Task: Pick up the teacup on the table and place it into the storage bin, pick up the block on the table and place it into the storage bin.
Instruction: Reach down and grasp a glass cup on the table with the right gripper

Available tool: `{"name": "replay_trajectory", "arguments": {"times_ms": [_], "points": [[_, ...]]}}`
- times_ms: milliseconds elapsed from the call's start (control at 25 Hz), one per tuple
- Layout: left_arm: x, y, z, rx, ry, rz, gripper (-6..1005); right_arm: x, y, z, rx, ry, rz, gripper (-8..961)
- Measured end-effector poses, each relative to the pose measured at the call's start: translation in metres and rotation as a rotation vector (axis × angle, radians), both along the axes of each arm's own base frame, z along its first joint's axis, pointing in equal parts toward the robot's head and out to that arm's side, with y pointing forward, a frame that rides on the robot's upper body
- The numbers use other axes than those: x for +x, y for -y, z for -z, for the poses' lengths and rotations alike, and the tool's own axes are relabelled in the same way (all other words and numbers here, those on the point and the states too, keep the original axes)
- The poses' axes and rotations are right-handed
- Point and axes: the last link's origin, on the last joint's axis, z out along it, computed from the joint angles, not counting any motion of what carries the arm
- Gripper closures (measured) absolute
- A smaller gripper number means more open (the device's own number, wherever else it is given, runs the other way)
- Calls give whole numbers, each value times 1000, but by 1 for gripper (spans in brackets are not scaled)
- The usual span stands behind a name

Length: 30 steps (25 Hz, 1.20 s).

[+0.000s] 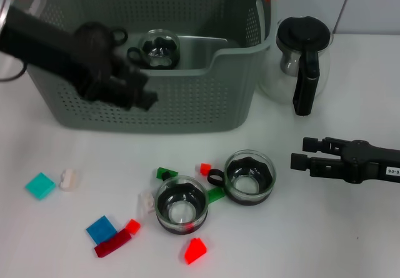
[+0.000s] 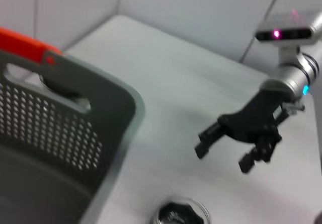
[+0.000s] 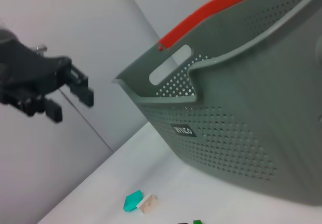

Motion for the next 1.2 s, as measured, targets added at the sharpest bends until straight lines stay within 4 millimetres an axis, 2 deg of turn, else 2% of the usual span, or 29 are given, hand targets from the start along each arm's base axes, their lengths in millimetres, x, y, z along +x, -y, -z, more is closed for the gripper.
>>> {"name": "replay_trajectory", "arguments": {"times_ms": [160, 360, 600, 920, 1200], "points": [[-6, 9, 4, -35, -34, -22, 540, -2, -1, 0, -3, -3, -7, 38], [-12, 18, 21, -101, -126, -38, 539, -4, 0, 1, -15, -4, -17, 39], [-21, 16, 28, -63, -217, -69, 537, -17, 10, 6, -137, -6, -113, 39], [-29, 6, 27, 17, -239, -75, 535, -35, 13, -20, -338, 26, -176, 40], [-32, -3, 31, 68, -244, -60, 533, -50, -9, -42, -415, 238, -141, 41]]}}
